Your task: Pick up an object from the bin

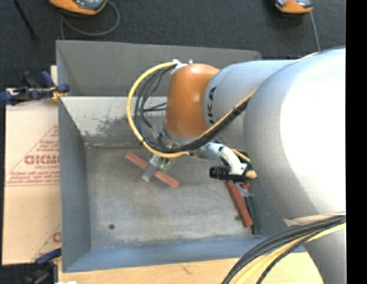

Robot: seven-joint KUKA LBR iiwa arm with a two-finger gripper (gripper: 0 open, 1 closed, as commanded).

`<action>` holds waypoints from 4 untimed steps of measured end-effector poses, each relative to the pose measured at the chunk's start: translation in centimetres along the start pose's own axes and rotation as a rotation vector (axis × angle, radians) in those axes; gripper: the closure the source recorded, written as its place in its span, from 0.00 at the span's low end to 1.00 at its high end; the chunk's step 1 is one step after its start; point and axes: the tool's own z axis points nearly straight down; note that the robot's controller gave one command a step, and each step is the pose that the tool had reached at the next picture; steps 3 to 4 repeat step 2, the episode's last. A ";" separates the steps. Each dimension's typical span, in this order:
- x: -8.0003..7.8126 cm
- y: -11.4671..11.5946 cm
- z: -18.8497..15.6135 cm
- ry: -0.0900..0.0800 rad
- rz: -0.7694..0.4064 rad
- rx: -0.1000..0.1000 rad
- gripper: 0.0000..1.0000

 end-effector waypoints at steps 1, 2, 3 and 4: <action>-0.1 0.0 -0.4 0.000 -0.002 0.001 1.00; -0.3 0.2 -6.7 -0.003 -0.010 -0.003 1.00; -0.3 0.2 -6.7 -0.003 -0.010 -0.003 1.00; -0.3 0.2 -6.7 -0.003 -0.010 -0.003 1.00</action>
Offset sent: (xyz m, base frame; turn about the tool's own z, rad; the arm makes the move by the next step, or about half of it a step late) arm 0.0000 0.0000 0.0035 0.0000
